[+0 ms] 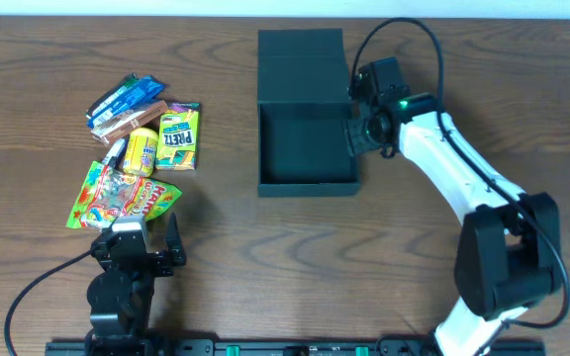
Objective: Pack container
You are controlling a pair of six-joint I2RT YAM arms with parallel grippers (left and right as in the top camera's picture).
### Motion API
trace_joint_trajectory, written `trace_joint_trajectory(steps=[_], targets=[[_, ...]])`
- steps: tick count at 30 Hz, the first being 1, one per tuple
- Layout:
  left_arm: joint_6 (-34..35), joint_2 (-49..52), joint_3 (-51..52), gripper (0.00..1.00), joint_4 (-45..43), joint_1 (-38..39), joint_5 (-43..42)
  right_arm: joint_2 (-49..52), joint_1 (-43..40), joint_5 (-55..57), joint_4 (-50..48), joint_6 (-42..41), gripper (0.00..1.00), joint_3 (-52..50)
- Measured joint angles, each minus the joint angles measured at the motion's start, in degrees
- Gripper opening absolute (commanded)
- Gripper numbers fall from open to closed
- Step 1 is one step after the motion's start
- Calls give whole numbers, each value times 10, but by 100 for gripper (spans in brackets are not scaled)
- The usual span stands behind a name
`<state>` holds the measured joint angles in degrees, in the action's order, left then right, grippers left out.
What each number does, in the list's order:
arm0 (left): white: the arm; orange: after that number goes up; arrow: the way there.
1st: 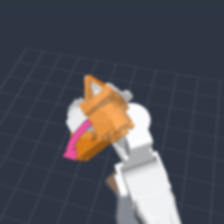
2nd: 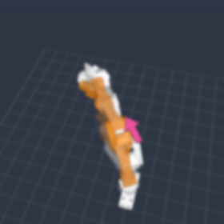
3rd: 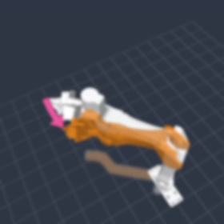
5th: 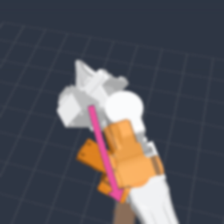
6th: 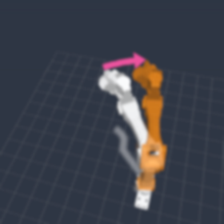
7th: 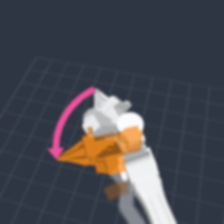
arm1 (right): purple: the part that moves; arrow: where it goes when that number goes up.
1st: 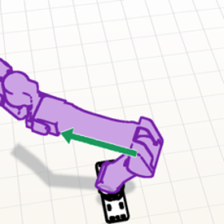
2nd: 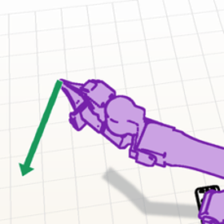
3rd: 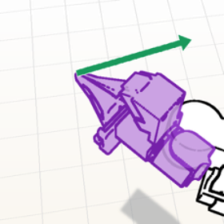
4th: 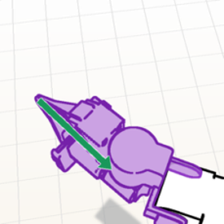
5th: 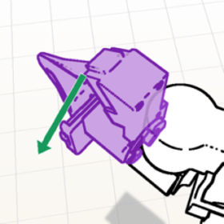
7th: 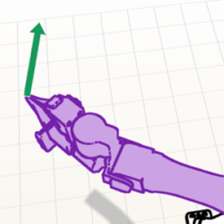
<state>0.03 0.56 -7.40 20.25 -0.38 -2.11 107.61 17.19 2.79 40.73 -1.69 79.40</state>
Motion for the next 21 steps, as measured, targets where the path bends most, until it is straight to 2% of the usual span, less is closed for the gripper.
trace_joint_trajectory(steps=[4,7,12,21], targets=[[0,0,0,95,0,0,0,7,9,-20,2,0,50,0],[0,0,0,95,0,0,0,12,13,-26,8,-1,47,0],[0,0,0,95,0,0,0,36,19,-32,24,-8,22,0],[0,0,0,95,0,0,0,41,26,-31,32,-69,9,0]])
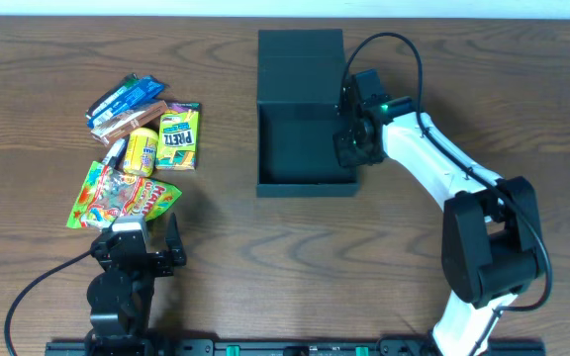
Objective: Pack container
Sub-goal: 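Release the box and lift the right gripper away to the upper right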
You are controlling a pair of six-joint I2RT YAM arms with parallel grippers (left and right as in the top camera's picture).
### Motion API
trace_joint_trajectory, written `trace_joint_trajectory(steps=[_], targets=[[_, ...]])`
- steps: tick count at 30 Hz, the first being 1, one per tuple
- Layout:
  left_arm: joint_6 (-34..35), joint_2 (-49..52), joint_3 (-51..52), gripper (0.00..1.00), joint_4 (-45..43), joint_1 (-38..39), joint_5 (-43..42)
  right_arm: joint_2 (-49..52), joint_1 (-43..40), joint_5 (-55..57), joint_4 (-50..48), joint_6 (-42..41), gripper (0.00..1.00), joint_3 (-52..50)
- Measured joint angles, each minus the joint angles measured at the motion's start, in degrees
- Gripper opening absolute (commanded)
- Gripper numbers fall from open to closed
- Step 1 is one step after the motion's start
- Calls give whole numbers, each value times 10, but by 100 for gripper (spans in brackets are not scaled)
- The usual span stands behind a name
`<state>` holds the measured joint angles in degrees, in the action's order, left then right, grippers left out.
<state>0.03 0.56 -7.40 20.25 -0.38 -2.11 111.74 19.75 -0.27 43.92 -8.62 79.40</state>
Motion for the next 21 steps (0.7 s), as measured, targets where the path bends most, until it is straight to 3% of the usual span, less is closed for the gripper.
trace_joint_trajectory(steps=[6,11,14,17,21], targets=[[0,0,0,95,0,0,0,0,10,2,6,-14,13,0],[0,0,0,95,0,0,0,0,18,-2,9,-15,60,0],[0,0,0,95,0,0,0,0,18,-3,13,-19,79,0],[0,0,0,95,0,0,0,0,18,-3,34,-29,87,5],[0,0,0,96,0,0,0,-11,18,-3,56,-31,87,43]])
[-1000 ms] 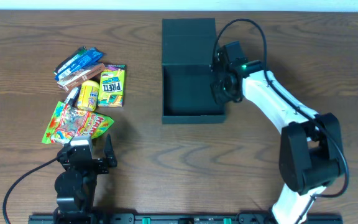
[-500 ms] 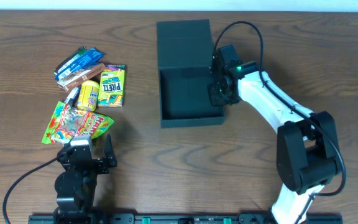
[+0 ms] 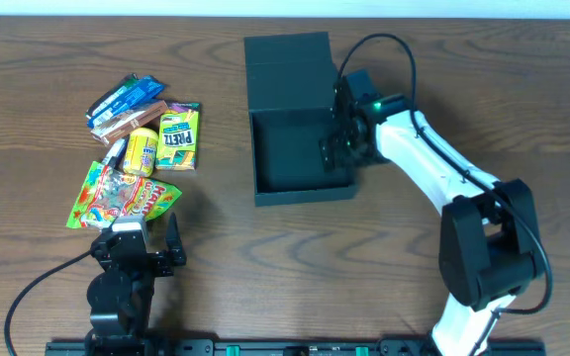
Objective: Pack container
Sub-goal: 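Release the box and lift the right gripper away to the upper right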
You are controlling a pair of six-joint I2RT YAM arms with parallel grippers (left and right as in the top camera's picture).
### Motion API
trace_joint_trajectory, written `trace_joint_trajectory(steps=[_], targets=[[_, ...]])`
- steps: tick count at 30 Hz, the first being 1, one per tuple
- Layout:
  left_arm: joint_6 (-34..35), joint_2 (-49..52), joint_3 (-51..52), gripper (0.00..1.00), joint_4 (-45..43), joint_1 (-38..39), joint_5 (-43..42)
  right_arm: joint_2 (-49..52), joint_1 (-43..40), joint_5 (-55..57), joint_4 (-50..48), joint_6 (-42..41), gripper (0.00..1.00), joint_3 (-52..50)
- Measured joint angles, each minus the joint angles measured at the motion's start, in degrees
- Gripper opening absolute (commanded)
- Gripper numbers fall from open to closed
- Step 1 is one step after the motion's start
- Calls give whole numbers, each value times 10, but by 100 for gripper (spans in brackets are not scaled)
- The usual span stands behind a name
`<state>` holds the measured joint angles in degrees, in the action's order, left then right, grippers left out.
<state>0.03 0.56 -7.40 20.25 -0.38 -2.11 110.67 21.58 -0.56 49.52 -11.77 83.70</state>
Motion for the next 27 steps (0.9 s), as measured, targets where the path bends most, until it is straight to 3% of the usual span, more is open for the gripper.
trace_joint_trajectory(steps=[8,10,17,27], targets=[[0,0,0,96,0,0,0,-143,0,0,-2,32,93,56],[0,0,0,95,0,0,0,-172,0,0,-2,44,98,57],[5,0,0,95,0,0,-5,-206,0,-1,7,65,99,57],[187,0,0,95,-1,0,-167,-206,0,-1,31,68,99,57]])
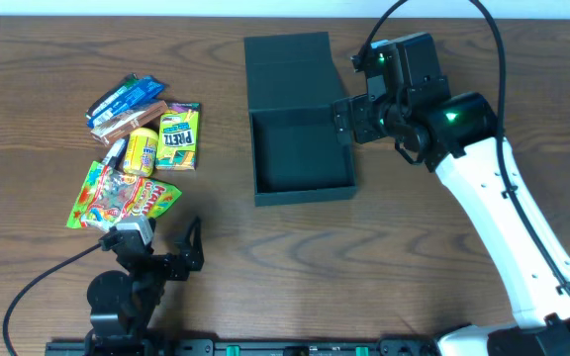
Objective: Pack container
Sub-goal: 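Release the box and lift the right gripper away to the upper right, then reach the left gripper down and grasp the colourful gummy candy bag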
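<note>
A dark green box (pixel 303 194) lies open at the table's middle, with nothing inside and its lid (pixel 287 57) folded back behind it. The snacks sit in a pile at the left: a colourful gummy bag (pixel 122 203), a green-yellow packet (pixel 178 136), a yellow tube (pixel 142 150), a blue bar (pixel 125 97) and a brown bar (pixel 130 123). My right gripper (pixel 345 121) hangs raised over the box's right wall, looks open and holds nothing. The left gripper (pixel 184 252) is open and low near the front edge, just below the gummy bag.
The right arm's white links (pixel 503 218) cross the table's right side from the front edge. A black cable (pixel 28 292) trails from the left arm's base at the front left. Bare wood lies between the snack pile and the box.
My right gripper was low at the box's right wall and is now raised above it. The left gripper has turned and shifted slightly right. The box has stayed where it was.
The right gripper was first beside the box's right wall, then against it. By the last earlier moment the box sat a little further left with the gripper at its wall. Now the gripper is lifted clear, and the snacks lie untouched.
</note>
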You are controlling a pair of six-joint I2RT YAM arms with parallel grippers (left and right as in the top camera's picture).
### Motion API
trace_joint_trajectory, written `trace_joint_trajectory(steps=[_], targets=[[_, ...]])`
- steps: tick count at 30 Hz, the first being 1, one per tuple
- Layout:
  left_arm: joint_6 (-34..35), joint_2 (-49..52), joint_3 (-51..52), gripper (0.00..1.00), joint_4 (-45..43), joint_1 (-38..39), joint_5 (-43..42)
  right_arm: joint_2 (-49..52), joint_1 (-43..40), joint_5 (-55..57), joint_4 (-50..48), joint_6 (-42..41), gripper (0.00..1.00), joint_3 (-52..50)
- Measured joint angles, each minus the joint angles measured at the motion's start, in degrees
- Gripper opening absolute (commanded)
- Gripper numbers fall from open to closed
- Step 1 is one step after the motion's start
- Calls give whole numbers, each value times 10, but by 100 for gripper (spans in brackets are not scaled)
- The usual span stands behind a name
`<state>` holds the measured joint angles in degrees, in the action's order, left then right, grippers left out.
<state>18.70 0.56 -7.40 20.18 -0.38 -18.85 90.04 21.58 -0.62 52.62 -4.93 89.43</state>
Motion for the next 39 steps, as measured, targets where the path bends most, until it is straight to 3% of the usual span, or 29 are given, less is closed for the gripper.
trace_joint_trajectory(steps=[5,11,18,23,30,34,39], targets=[[34,0,5,95,-37,0,-50,0,0,0,-3,1,99,0],[20,47,-40,96,-10,0,-31,0,0,0,-46,30,99,0],[-54,309,-256,95,91,0,68,0,-9,0,-103,77,99,0],[-103,447,-355,96,78,0,42,0,-45,1,-144,87,99,0],[-104,482,-357,95,36,0,3,0,-72,2,-163,90,99,0],[-95,483,-358,95,79,-10,29,0,-74,1,-164,90,99,0],[-65,482,-358,95,128,-129,52,0,-74,-9,-178,90,99,0]])
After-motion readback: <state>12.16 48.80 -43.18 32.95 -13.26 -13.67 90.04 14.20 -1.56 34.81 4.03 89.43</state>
